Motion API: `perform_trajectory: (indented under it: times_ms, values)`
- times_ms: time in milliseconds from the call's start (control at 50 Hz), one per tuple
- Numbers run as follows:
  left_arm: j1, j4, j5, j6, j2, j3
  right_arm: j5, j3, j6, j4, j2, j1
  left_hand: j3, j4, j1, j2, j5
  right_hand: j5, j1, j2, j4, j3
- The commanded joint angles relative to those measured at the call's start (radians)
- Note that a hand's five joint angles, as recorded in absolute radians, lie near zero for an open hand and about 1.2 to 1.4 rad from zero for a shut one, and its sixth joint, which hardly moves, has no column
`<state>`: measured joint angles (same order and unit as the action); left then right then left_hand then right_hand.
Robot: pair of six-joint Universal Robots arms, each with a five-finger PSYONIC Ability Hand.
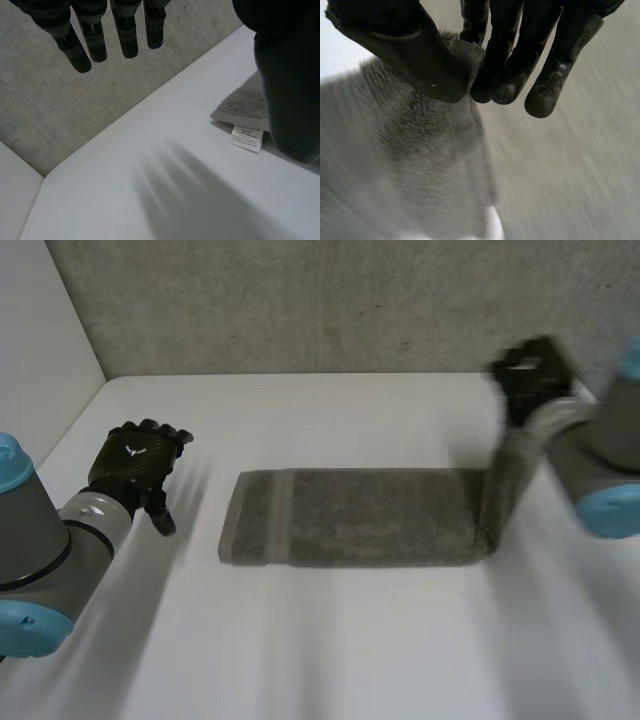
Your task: Fold the towel.
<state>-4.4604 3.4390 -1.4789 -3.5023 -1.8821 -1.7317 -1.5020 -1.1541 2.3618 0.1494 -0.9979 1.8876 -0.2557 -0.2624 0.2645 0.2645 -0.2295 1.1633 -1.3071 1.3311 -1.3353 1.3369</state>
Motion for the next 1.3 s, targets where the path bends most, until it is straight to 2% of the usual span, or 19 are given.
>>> perform_trajectory:
  times_ms: [20,140,220,240,260,280,300,420,460,660,800,840,860,900,920,1000,1120,1220,1300]
  values:
    - [-0.002,0.002,-0.001,0.002,-0.002,0.014,0.017,0.158,0.013,-0.001,0.183,0.388,0.060,0.066,-0.069,-0.069,0.208,0.058,-0.089,0.065,-0.061,0.059]
    - [0.000,0.003,-0.003,0.002,-0.005,0.024,0.061,0.234,0.014,0.002,0.329,0.542,0.063,0.069,-0.072,-0.072,0.211,0.058,-0.089,0.065,-0.061,0.059]
    - [0.000,0.003,-0.001,0.003,-0.008,0.027,0.106,0.244,0.019,-0.001,0.357,0.550,0.066,0.072,-0.075,-0.074,0.214,0.012,-0.043,0.019,-0.015,0.013]
    - [0.001,0.005,-0.001,0.003,-0.011,0.031,0.121,0.248,0.028,-0.001,0.360,0.547,0.066,0.072,-0.075,-0.074,0.214,-0.435,0.404,-0.428,0.433,-0.434]
    - [0.001,0.005,-0.001,0.003,-0.011,0.031,0.121,0.248,0.028,-0.001,0.360,0.547,0.066,0.072,-0.075,-0.074,0.214,-0.440,0.409,-0.433,0.437,-0.439]
    - [0.003,0.003,-0.001,0.003,-0.018,0.034,0.124,0.249,0.045,-0.010,0.360,0.544,0.066,0.072,-0.075,-0.074,0.214,-0.948,0.918,-0.942,0.946,-0.947]
    - [0.006,0.005,-0.003,0.003,-0.025,0.037,0.123,0.242,0.066,-0.013,0.348,0.536,0.066,0.072,-0.075,-0.074,0.214,-1.163,1.133,-1.157,1.161,-1.162]
    - [0.020,0.005,-0.001,0.003,-0.038,0.038,0.108,0.168,0.180,-0.056,0.237,0.482,0.066,0.072,-0.075,-0.074,0.214,-1.163,1.133,-1.157,1.161,-1.162]
    - [0.030,0.005,-0.001,0.003,-0.046,0.038,0.108,0.072,0.223,-0.091,0.152,0.388,0.066,0.072,-0.075,-0.074,0.214,-1.163,1.133,-1.157,1.161,-1.162]
    - [0.079,0.005,-0.001,0.002,-0.064,0.047,0.109,-0.267,0.212,-0.087,0.016,0.188,0.066,0.072,-0.075,-0.074,0.214,-1.163,1.133,-1.157,1.161,-1.162]
    - [0.095,0.005,-0.001,0.003,-0.069,0.051,0.108,-0.366,0.149,-0.051,0.022,0.128,0.069,0.075,-0.077,-0.077,0.217,-0.719,0.688,-0.712,0.716,-0.718]
    - [0.095,0.005,-0.003,0.003,-0.071,0.051,0.105,-0.377,0.120,-0.025,0.033,0.120,0.069,0.075,-0.077,-0.077,0.217,-0.292,0.262,-0.285,0.290,-0.291]
    - [0.095,0.005,-0.003,0.003,-0.071,0.051,0.105,-0.377,0.120,-0.025,0.033,0.120,0.069,0.075,-0.077,-0.077,0.217,-0.290,0.259,-0.283,0.287,-0.289]
    - [0.095,0.005,-0.004,0.003,-0.069,0.049,0.092,-0.368,0.088,-0.013,0.038,0.120,0.069,0.075,-0.077,-0.077,0.217,0.057,-0.088,0.064,-0.060,0.058]
    - [0.095,0.005,-0.004,0.003,-0.069,0.049,0.092,-0.368,0.088,-0.013,0.038,0.120,0.069,0.075,-0.077,-0.077,0.217,0.058,-0.089,0.065,-0.061,0.059]
    - [0.093,0.005,-0.006,0.003,-0.061,0.049,0.014,-0.305,0.005,-0.005,0.022,0.137,0.069,0.075,-0.077,-0.077,0.217,0.058,-0.089,0.065,-0.061,0.059]
    - [0.095,0.005,-0.008,0.005,-0.052,0.055,-0.004,-0.190,-0.090,-0.002,0.035,0.240,0.069,0.075,-0.077,-0.077,0.217,0.058,-0.089,0.065,-0.061,0.059]
    - [0.095,0.005,-0.015,0.011,-0.048,0.083,0.089,-0.003,-0.214,-0.002,0.165,0.476,0.069,0.075,-0.077,-0.077,0.217,0.058,-0.089,0.065,-0.061,0.059]
    - [0.092,0.005,-0.017,0.032,-0.048,0.095,0.200,0.053,-0.269,-0.008,0.239,0.547,0.072,0.078,-0.080,-0.080,0.220,0.058,-0.089,0.065,-0.061,0.059]
